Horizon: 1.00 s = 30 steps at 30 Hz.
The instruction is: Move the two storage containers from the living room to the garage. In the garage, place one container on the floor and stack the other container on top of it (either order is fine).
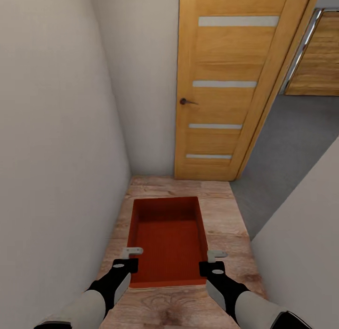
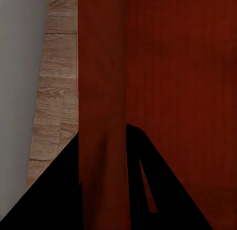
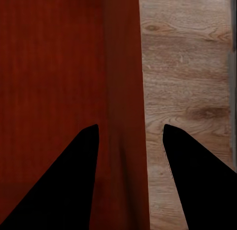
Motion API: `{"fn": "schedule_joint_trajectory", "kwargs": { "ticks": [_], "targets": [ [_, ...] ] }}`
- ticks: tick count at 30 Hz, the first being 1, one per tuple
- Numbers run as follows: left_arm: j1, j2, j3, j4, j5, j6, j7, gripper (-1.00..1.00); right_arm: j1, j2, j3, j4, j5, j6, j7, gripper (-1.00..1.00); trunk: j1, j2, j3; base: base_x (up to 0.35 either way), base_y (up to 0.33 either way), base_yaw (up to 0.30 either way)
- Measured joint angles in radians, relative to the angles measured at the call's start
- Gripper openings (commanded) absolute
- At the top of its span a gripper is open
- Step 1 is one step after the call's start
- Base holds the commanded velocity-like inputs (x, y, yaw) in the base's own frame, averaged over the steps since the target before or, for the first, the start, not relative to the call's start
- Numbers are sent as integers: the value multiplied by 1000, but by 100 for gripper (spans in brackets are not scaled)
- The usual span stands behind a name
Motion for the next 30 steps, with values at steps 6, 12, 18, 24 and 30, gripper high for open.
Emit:
{"fn": "schedule_joint_trajectory", "kwargs": {
  "ticks": [6,12,18,24,30],
  "targets": [
    [0,0,1,0,-1,0,-1,-100,0,0,0,0,0,0,-1,-100,0,0,0,324,0,-275],
    [0,-8,0,0,-2,0,12,-100,0,-8,-3,0,1,-1,15,-100,0,0,0,324,0,-283],
    [0,-9,-1,0,-1,0,14,-100,0,-9,-4,1,2,-1,17,-100,0,0,0,324,0,-283],
    [0,-9,0,0,-2,0,14,-100,0,-9,-4,1,2,-1,18,-100,0,0,0,324,0,-283],
    [0,-9,0,0,-2,0,14,-100,0,-9,-4,1,2,-1,18,-100,0,0,0,324,0,-269]
  ]
}}
